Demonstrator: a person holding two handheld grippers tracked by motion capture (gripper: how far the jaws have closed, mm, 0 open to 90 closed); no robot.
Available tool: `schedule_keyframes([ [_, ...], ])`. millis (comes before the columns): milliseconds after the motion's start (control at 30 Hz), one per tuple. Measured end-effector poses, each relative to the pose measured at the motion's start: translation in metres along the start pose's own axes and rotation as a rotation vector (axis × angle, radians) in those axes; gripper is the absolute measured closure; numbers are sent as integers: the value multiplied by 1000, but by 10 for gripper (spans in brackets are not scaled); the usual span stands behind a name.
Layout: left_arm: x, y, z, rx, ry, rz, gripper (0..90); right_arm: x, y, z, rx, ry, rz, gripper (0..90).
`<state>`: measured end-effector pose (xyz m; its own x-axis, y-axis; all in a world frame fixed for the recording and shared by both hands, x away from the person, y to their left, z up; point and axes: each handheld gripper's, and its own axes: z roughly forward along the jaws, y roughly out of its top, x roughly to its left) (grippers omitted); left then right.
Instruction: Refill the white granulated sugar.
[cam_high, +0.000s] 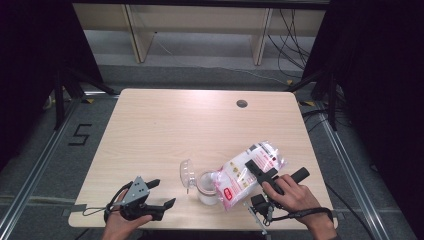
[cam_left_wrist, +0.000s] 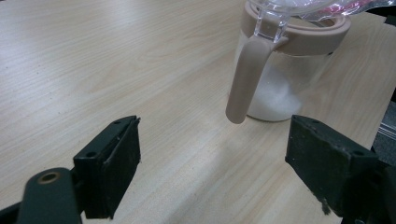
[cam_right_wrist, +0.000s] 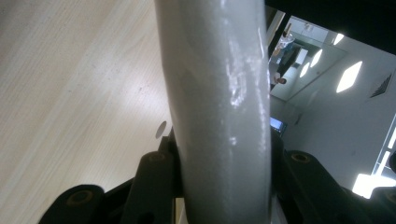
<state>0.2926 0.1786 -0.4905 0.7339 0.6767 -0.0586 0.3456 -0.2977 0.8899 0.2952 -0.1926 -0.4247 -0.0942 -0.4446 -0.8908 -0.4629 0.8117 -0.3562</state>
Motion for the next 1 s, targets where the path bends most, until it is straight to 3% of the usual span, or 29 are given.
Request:
schedule_keyframes([
  [100, 0, 0, 0, -1, 0, 0, 173, -1, 0, 0, -3, -1, -10, 680],
  [167, 0, 0, 0, -1, 0, -1, 173, 0, -1, -2, 11, -5, 8, 681],
  [400, 0, 0, 0, -1, 0, -2, 173, -4, -1, -3, 13, 0, -25, 682],
  [567, 0, 0, 0, -1, 0, -1, 173, -2, 0, -3, 19, -4, 1, 682],
  [633, 0, 0, 0, 2, 6, 6, 173, -4, 1, -2, 4, -1, -35, 682],
  [667, 0, 0, 0, 1, 5, 4, 173, -2, 2, -3, 22, 6, -18, 682],
  [1000, 0, 0, 0, 0, 3, 0, 173, -3, 1, -1, 1, -5, -28, 683],
])
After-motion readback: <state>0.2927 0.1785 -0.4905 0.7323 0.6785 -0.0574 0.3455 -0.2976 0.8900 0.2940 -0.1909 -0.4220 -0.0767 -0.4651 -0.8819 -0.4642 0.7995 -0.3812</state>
